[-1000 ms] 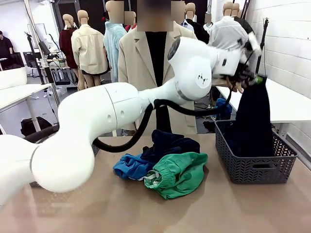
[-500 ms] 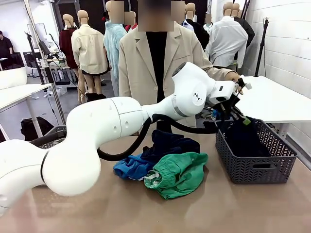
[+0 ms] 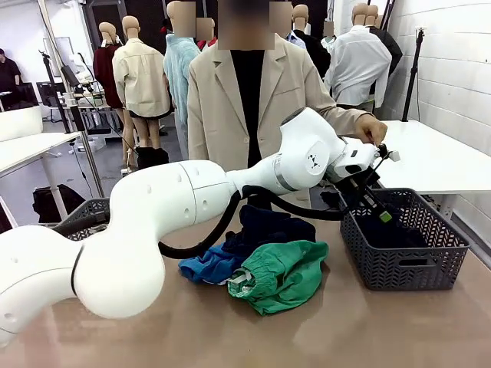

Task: Sort the tops and bottoms.
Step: Sort the clothes according to human instructions.

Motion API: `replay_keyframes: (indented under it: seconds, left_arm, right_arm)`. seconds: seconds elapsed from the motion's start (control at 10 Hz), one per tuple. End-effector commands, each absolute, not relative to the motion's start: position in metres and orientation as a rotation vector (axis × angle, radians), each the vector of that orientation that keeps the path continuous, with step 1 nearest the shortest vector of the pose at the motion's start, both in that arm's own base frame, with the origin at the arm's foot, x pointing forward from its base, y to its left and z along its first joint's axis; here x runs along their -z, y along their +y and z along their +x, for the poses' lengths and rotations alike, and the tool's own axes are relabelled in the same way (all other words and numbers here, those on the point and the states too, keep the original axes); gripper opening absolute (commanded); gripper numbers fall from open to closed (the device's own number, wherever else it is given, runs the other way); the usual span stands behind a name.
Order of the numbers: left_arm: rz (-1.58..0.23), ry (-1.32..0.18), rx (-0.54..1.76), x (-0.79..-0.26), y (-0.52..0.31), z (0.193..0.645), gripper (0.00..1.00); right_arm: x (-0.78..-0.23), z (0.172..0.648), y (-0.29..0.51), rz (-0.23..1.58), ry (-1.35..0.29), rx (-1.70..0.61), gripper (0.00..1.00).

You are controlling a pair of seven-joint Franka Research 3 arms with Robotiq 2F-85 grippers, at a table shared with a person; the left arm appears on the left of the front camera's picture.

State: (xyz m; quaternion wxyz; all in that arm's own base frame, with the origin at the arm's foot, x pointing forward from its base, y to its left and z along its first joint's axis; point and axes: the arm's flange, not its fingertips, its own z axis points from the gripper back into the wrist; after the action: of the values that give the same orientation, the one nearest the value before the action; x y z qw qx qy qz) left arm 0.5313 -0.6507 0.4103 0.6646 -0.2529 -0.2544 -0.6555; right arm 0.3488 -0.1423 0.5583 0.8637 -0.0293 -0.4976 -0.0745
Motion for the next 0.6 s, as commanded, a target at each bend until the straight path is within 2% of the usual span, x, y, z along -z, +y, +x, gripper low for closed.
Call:
replay_keyframes:
  seconds: [0.0, 0.4, 0.5]
  left_arm:
    - [-0.567, -0.572, 1.49, -0.445, -0.697, 0.57, 0.19]
    - [-0.458, -0.546, 1.54, -0.478, -0.674, 0.55, 0.96]
    - [-0.468, -0.575, 1.547, -0.487, -0.664, 0.543, 0.96]
  right_arm:
    - [-0.557, 0.348, -0.143, -0.056, -1.034, 0.159, 1.0]
    - [-0.557, 0.348, -0.143, -0.056, -1.034, 0.159, 1.0]
    - [-0.557, 0.348, -0.143, -0.056, -1.034, 0.159, 1.0]
